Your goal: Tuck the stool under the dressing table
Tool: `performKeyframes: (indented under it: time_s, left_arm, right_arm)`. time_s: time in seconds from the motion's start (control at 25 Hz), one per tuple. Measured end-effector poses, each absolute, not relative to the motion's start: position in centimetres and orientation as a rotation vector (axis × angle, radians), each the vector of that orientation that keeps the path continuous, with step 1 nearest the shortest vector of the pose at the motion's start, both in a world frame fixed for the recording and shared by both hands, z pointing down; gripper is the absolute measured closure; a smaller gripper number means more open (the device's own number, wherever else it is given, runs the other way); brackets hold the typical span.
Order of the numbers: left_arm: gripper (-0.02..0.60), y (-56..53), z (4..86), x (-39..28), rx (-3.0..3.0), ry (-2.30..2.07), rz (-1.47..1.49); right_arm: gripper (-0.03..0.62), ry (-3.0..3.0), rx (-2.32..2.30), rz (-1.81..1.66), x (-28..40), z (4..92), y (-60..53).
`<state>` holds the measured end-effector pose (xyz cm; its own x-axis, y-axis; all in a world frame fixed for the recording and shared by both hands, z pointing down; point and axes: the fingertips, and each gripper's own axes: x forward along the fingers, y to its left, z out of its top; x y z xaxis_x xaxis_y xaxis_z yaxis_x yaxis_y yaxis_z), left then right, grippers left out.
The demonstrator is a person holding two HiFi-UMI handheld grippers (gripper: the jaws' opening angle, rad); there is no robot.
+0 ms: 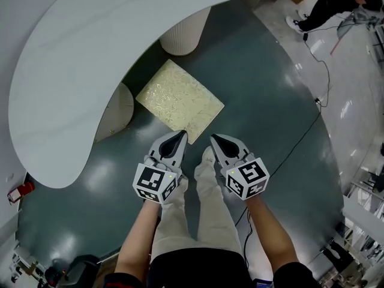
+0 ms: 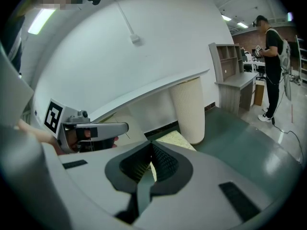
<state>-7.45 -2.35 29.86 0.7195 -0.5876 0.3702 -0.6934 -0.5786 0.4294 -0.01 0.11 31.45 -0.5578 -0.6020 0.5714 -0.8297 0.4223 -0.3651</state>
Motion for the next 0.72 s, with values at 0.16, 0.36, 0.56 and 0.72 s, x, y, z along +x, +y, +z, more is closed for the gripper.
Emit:
performKeyframes:
  time_s: [0.16, 0.36, 0.56, 0.72]
  left_arm:
    - [0.572, -2.4, 31.6, -7.2, 2.356, -0.982, 0.286]
    - [0.572, -2.2, 33.6, -7.0, 2.332, -0.993, 0.314]
    - [0.572, -2.5, 35.9, -5.9, 2.304, -0.973, 0.343]
    - [0.572, -3.4, 37.2, -5.4, 2.256, -0.970, 0.293]
  right_arm:
    - [0.586, -2.317, 1.235, 0.928, 0.4, 33.5, -0.3]
    - [0.586, -2.306, 1.222, 0.955, 0.5, 35.8, -0.2]
    - [0.586, -2.301, 1.196, 1.013, 1.0, 38.3, -0.4]
    - [0.586, -2.294, 1.200, 1.052, 1.3, 40.2, -1.0]
